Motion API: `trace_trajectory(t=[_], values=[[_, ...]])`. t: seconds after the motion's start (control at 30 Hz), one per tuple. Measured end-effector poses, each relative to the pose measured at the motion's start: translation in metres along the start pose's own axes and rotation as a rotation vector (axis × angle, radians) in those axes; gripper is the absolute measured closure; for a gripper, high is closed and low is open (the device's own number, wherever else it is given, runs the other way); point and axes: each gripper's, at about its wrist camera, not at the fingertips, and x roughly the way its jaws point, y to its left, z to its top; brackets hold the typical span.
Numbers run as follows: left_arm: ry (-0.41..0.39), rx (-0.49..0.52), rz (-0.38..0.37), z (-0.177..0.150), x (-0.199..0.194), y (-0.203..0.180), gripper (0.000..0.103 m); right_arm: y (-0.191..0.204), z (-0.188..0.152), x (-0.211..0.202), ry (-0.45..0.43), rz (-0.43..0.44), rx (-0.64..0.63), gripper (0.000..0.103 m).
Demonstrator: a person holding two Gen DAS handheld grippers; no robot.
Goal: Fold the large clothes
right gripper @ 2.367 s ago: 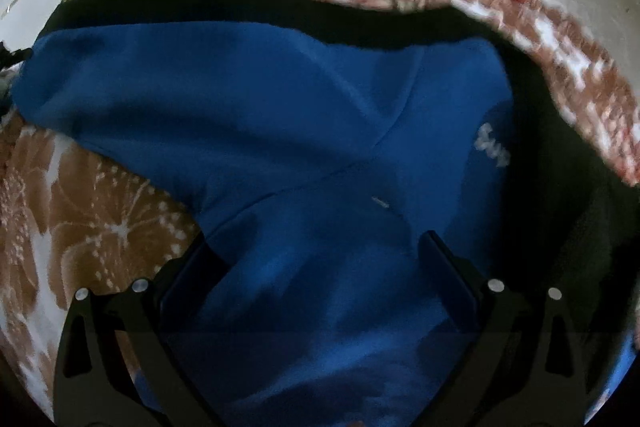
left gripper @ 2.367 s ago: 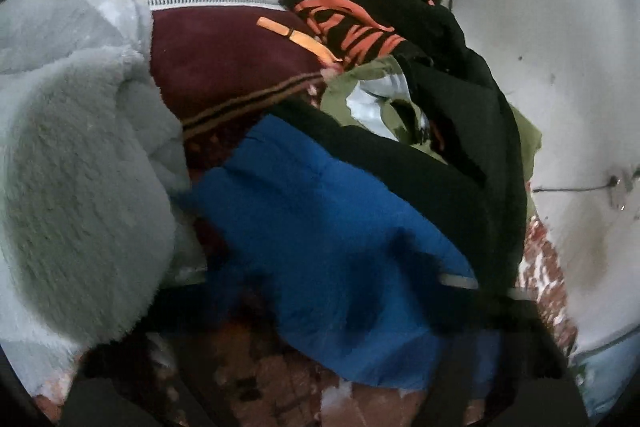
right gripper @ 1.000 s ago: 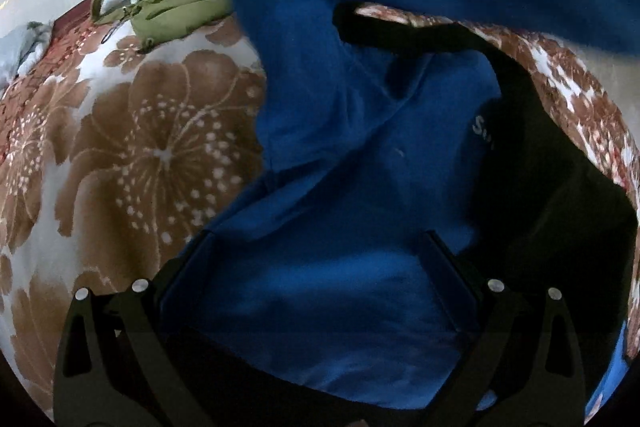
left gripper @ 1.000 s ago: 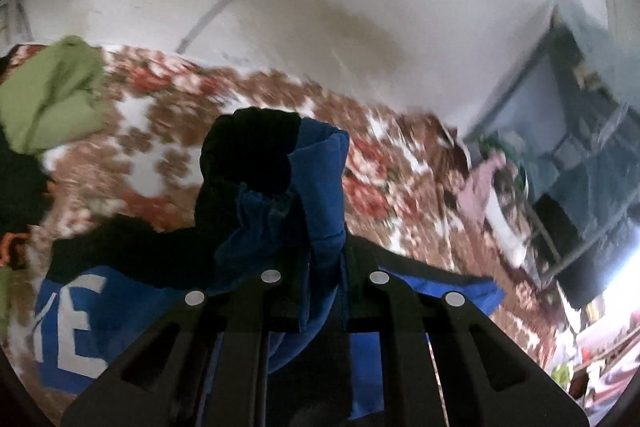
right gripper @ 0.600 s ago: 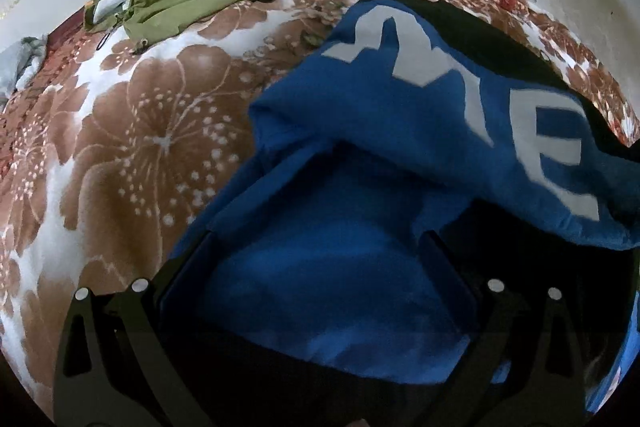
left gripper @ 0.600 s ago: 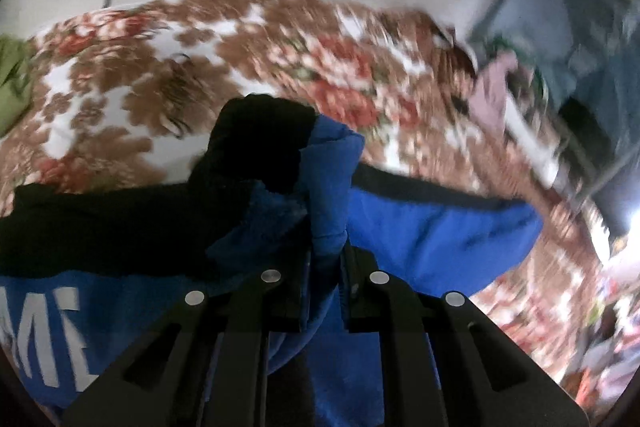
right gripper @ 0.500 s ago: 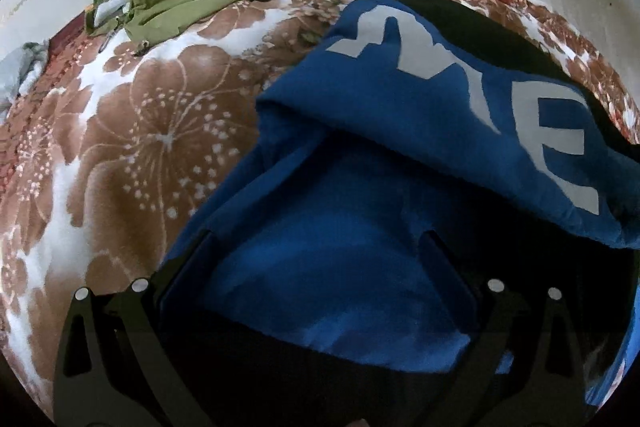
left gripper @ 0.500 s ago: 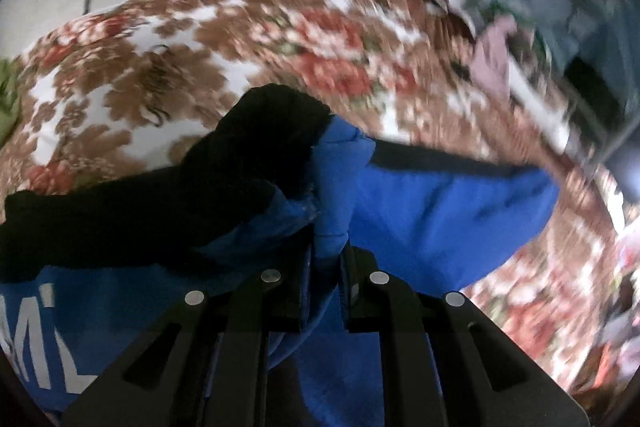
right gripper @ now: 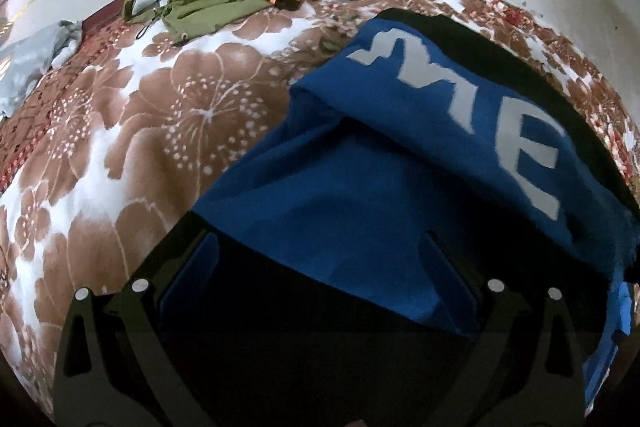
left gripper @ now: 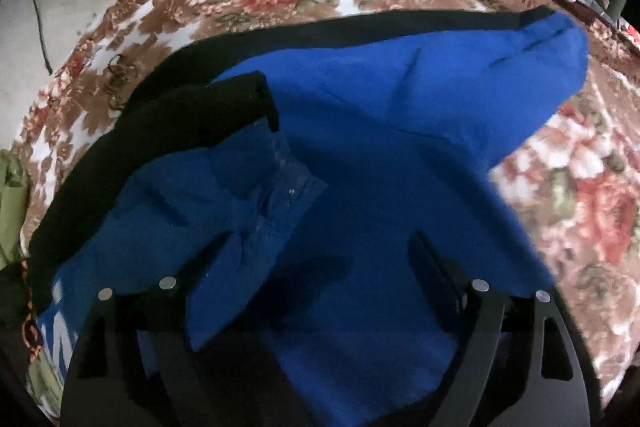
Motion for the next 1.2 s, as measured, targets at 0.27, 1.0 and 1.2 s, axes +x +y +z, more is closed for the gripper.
trace_trajectory(t=[0.27, 1.0, 1.2], values=[[-0.181, -0.047, -0.014, 0.037, -0.134, 0.089, 0.011, -0.045, 0.018, -0.045, -0.106, -0.106, -0.067, 0.005], [0.028, -0.347, 0.022, -0.129, -0.005, 0.304, 0.005, -0.341, -0.023, 0.021, 0.124, -0.146, 0.334, 0.005], [0.052, -0.296, 0.009, -0.151, 0.015, 0.310, 0.005, -0.364, -0.052, 0.024, 0.019, -0.011, 0.361, 0.005]])
